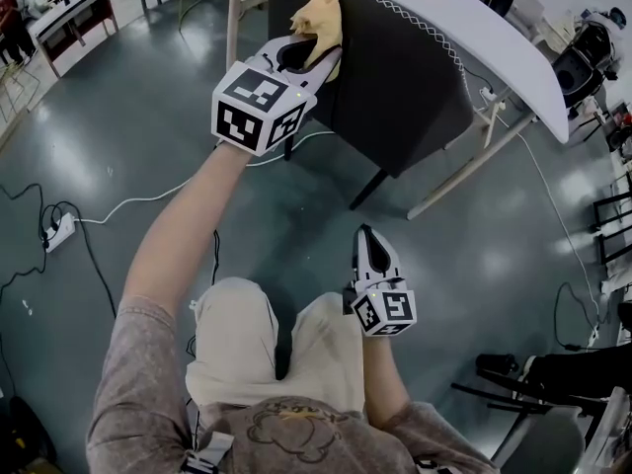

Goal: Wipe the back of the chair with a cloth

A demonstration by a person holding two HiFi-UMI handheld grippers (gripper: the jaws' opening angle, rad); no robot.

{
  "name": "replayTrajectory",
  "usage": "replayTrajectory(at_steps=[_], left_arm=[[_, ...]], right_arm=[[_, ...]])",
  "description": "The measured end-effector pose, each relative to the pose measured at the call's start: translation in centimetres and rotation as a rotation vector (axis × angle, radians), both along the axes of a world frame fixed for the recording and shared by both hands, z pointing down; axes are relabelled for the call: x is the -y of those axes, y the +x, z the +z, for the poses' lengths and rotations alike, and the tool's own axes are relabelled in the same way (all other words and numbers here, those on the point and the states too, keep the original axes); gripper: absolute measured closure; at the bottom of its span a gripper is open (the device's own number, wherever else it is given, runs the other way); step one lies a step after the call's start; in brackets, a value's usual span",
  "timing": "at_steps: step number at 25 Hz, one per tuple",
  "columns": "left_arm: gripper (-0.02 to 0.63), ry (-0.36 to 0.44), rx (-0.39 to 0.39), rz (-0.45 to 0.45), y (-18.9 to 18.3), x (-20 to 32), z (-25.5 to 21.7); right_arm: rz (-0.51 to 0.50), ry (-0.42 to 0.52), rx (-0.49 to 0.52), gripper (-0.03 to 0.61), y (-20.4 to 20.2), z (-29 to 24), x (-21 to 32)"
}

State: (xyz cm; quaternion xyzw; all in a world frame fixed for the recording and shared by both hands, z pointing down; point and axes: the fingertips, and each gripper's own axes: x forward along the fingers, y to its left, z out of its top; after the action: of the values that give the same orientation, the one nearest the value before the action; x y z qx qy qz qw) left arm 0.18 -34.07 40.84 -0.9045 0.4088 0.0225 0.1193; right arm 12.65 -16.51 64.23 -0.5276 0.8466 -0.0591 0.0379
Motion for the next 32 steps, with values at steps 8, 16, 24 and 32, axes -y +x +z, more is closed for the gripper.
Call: replayTrajectory(at_steps=[8, 16, 24, 32], left_arm=[[0.551, -0.046, -0.047, 0.1, 3.3, -2.6, -0.2], [0.551, -0.017, 0.01, 0.303, 11.6, -7.7, -0.2], [0.551, -0.017, -0.004, 0.379, 14.7, -9.8, -0.4], [0.551, -0.025, -0.05, 0.407, 13.0, -11.1, -0.5]], right_arm=[[0.021, -0.004, 0.004, 0.554, 1.2, 0.0, -0.6], [0.036, 0.003, -0.005, 0.552, 1.8, -0.2, -1.2], [0.047, 0.004, -0.003, 0.552, 2.2, -0.3, -1.8], [0.043, 0.01, -0.007, 0.552, 1.9, -0.6, -1.9]])
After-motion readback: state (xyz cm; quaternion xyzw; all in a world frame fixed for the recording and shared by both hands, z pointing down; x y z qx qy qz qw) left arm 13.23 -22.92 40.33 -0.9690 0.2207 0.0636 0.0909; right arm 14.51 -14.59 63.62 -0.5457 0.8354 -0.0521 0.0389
